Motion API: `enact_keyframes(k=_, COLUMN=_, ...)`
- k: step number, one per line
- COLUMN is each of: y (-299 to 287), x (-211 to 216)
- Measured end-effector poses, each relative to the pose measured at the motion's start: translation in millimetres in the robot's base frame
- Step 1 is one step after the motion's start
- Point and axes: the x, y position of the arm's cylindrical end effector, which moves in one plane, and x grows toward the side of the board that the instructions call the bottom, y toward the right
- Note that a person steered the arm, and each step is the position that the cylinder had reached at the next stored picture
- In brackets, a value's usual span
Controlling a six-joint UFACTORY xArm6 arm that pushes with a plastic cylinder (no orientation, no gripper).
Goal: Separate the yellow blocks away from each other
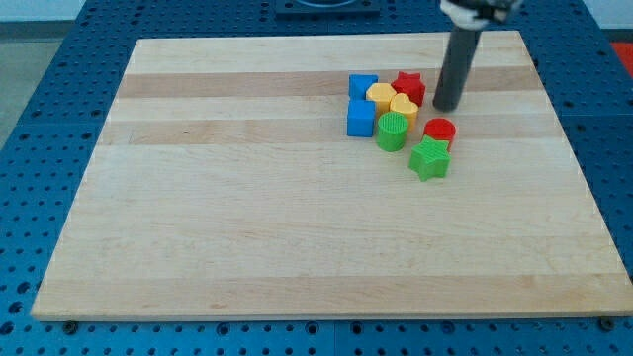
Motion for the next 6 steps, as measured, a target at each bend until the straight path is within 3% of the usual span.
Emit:
enact_keyframes(k=1, y=-16, x=-80)
enact_keyframes(k=3, y=-82, x=-76)
enact_keyframes(k=4, y=-83, x=-76)
enact_keyframes(k=5, y=-72, x=-6)
enact_keyframes(k=6, y=-52, x=95)
